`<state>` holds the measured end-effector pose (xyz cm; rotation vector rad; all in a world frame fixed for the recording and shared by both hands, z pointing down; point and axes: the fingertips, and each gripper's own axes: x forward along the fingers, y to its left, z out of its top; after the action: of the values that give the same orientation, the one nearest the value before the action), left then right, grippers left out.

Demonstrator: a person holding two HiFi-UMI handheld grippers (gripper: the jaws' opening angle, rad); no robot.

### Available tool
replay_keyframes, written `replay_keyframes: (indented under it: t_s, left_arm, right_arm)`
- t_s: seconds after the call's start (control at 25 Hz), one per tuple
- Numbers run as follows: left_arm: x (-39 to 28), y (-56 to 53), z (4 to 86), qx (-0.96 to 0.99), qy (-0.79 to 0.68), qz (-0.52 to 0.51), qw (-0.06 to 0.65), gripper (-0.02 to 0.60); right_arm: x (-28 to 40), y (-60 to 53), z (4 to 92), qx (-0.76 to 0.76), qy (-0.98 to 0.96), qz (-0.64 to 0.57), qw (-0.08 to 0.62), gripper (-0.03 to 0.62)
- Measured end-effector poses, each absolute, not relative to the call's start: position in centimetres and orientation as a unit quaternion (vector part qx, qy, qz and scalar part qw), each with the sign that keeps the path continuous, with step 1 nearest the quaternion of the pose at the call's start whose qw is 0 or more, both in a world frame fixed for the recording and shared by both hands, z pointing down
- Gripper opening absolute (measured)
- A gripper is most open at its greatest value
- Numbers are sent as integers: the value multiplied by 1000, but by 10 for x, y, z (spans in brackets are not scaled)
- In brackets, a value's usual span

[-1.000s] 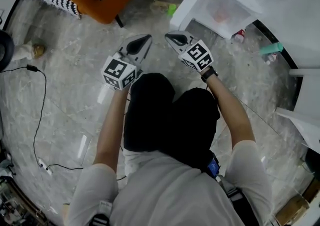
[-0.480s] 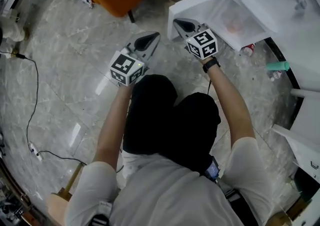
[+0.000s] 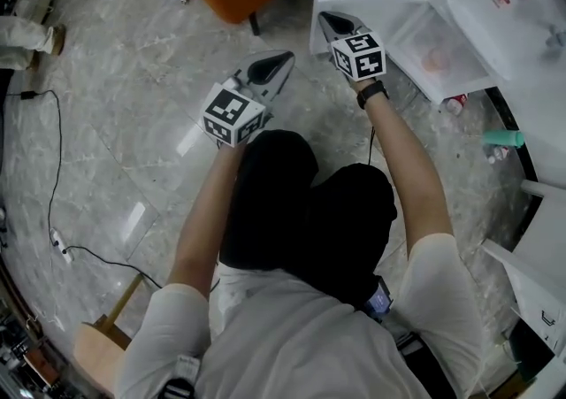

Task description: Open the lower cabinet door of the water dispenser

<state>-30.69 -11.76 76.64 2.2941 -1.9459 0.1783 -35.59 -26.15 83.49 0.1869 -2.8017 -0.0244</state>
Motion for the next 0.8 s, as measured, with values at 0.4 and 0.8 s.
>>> replay_keyframes:
  t_s: [0.4, 0.8]
  left_arm:
    - [-308, -127, 755, 761, -642, 72, 64, 12]
    - [-318, -156, 751, 757, -646, 50, 86, 12]
  right_arm:
    - [-390, -306, 828, 110, -978, -1, 176, 9]
    - [-378, -304, 817, 98, -982, -5, 164, 9]
